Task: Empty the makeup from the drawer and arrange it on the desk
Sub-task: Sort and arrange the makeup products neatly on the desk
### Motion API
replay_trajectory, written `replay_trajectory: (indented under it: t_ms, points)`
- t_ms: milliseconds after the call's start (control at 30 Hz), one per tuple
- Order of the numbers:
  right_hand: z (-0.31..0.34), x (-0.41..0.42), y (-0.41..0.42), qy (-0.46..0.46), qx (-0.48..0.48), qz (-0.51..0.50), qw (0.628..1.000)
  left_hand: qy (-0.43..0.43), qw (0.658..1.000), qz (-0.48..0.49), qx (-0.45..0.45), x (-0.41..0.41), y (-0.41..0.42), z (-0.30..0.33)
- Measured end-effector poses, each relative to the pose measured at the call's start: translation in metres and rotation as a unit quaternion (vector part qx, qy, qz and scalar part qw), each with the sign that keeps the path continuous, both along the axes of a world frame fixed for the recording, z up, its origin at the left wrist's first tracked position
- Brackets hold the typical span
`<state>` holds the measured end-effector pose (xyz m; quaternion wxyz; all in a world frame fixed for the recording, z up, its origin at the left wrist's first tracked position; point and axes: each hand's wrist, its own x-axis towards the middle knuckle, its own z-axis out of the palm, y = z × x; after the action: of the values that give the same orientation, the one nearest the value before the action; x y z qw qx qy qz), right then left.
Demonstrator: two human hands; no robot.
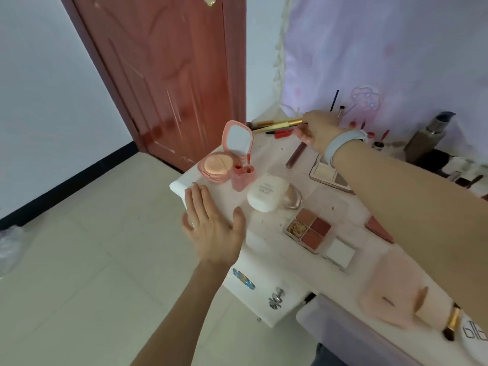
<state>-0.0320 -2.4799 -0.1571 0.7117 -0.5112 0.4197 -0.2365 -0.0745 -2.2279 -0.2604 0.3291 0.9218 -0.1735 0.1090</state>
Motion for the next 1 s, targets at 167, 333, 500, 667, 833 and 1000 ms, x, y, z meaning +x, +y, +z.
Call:
replay_trajectory:
  t_ms: [167,333,500,667,833,1000]
  points:
    - [-0.007,0.010,-0.004,0.030,-0.010,0.008,0.999,-0.006,1.000,0.008,-0.004,0.002,0.000,-0.003]
    - [0.004,0.005,-0.004,0.019,-0.045,-0.009,0.999,0.000,1.000,0.008,-0.002,0.001,0.000,-0.001]
    - [0.019,-0.006,0.009,0.005,-0.077,-0.004,0.997,-0.003,1.000,0.010,0.006,0.000,0.001,-0.001]
    - [0.032,-0.024,0.024,-0.006,-0.088,0.040,0.995,0.004,1.000,0.010,0.007,0.000,0.000,-0.001]
    - [0.043,-0.071,0.038,0.042,-0.138,0.098,0.985,0.003,1.000,0.011,0.017,-0.002,0.002,0.002]
    - [0.050,-0.133,0.054,0.058,-0.188,0.125,0.972,-0.025,0.999,0.007,-0.035,-0.017,0.001,0.016]
